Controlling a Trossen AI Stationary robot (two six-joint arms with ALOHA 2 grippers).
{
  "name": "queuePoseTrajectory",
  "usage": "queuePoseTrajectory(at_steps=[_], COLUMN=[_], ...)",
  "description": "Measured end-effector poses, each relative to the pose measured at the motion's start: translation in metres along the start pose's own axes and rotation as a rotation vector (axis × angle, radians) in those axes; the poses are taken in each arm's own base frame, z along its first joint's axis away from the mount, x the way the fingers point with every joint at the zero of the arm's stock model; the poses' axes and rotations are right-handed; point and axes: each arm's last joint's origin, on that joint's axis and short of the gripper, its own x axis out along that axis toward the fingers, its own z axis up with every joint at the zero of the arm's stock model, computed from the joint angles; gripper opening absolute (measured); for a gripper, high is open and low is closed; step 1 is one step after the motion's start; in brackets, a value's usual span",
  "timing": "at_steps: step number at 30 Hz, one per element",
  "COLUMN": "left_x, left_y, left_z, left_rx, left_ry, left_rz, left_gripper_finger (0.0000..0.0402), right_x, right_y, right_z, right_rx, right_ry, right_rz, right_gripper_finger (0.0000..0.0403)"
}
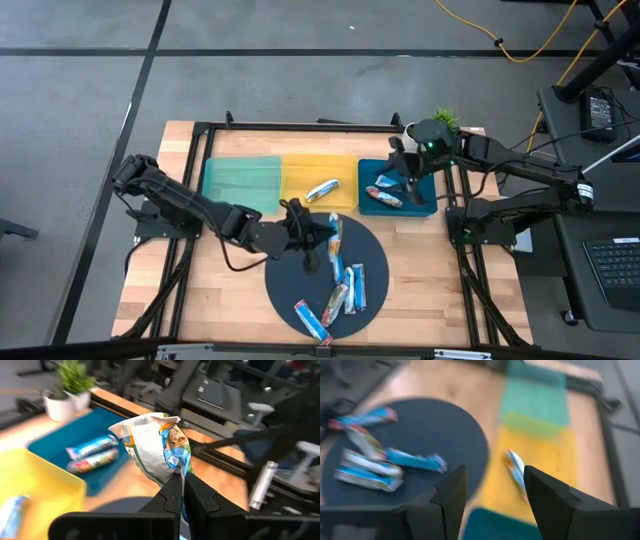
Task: Pick and place Granola Bars by type
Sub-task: Put the orange granola bar into the yellow bin
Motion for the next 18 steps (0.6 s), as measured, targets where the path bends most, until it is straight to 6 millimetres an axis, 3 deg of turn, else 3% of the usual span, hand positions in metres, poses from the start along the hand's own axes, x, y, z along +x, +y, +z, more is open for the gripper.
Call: queuePoseTrajectory(at_steps=[10, 18], left_x=[0.002, 0.003], left_y=[0.004, 0.016], left_z=[0.034, 0.063], left_rx=[0.187, 0.293], left_ry=[-0.095, -0.074], left_rz=[0.077, 0.143], left_gripper_finger=[0.0003, 0.0003], right_x=[0.003, 0.012], right_y=[0.001, -0.001], right_z=[0.027, 0.044], right_rx=[0.068, 0.102], right_ry=[-0.254, -0.407], right_rz=[0.055, 0.114], right_gripper_finger=[0.0198, 0.0201])
